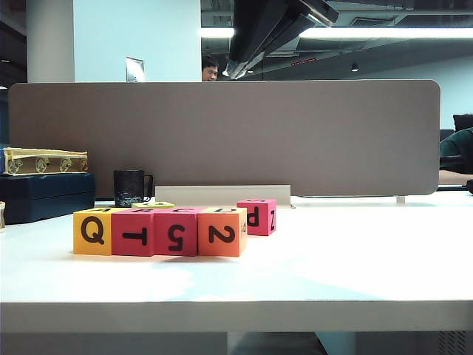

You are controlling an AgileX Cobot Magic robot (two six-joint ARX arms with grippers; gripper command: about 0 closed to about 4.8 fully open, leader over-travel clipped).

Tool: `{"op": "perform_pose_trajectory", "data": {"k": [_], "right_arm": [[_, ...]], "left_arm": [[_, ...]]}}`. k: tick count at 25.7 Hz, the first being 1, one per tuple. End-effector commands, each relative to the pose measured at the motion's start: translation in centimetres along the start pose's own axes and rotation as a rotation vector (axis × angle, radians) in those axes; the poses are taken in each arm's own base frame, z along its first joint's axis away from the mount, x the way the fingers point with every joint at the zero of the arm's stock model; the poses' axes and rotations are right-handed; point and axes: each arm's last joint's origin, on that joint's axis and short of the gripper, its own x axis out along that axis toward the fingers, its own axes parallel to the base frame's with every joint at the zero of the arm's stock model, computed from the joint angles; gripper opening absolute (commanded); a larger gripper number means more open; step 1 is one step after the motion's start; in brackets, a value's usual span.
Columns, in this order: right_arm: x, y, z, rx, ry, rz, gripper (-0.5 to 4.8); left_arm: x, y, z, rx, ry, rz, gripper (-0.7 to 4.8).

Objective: Select the appropriate blocks from the scattered letter blocks on the table and arrange them in a row to spell out "ABCD".

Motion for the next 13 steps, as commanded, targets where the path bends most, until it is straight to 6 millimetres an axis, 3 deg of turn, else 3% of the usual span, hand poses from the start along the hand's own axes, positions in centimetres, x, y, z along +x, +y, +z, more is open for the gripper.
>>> {"op": "perform_pose_trajectory", "data": {"k": [1, 8, 13], "right_arm": [[-0.3, 0.1, 0.4, -0.001, -0.041, 0.001, -0.01], [-0.4, -0.3, 0.6, -0.036, -0.059, -0.009, -0.01], [-2.7, -3.2, 0.8, 0.080, -0.280, -0.076, -0.01]], "left_arm": [[0.0, 0.0, 0.0, -0.002, 0.003, -0.006, -0.05], [0.0, 0.0, 0.0, -0.001, 0.003, -0.006, -0.05], [0.0, 0.0, 0.0, -0.001, 0.003, -0.006, -0.05]]}}
